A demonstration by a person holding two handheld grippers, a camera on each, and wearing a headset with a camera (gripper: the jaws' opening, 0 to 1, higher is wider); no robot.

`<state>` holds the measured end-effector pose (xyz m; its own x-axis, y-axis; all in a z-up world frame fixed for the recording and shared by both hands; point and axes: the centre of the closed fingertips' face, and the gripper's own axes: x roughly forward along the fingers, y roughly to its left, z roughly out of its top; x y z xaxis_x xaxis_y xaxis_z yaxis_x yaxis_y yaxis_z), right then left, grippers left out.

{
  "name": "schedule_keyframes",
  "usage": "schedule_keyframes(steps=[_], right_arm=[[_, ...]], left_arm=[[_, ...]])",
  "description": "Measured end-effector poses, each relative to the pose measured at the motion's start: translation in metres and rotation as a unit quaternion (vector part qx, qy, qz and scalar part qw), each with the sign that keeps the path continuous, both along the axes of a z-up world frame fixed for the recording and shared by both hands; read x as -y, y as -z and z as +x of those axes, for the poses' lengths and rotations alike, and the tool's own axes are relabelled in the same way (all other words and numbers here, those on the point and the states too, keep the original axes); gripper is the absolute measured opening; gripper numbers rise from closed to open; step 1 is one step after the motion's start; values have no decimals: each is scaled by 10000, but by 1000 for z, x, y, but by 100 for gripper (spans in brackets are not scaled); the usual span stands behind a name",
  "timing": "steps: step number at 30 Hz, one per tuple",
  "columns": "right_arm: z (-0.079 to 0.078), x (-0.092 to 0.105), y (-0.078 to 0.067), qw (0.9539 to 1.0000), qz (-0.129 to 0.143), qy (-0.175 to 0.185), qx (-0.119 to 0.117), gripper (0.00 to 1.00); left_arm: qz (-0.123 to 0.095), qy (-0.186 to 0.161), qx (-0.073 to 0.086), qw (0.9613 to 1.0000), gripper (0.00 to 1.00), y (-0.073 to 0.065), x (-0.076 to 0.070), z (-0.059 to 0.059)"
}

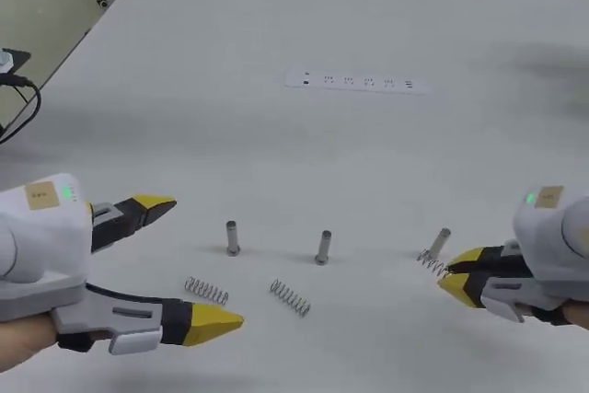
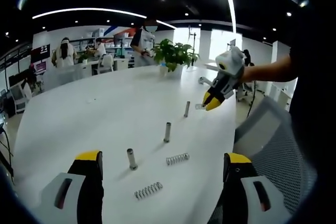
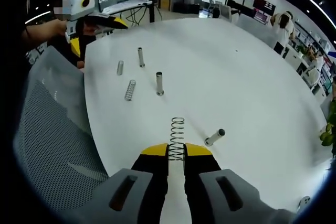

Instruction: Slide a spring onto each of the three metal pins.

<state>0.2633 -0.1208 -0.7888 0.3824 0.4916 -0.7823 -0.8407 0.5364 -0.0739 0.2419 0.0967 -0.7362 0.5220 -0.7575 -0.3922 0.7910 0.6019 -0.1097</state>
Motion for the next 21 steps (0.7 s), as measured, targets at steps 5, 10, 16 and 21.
schedule_keyframes(steps=[5, 10, 16, 21], right_arm=[[-3, -9, -3, 9996, 33, -283, 36, 8], [-5, -18, -6, 9975, 61, -684, 143, 8], [-13, -29, -9, 9930, -16, -1156, 224, 8], [-12, -34, -11, 9911, -16, -1298, 291, 8]], left_arm=[[-74, 164, 50, 9998, 88, -4, 11, -3], [-226, 335, -24, 9992, 80, -5, 23, -6], [-527, 566, -181, 9968, 65, -9, 43, -9], [-573, 716, -150, 9957, 60, -9, 55, -7]])
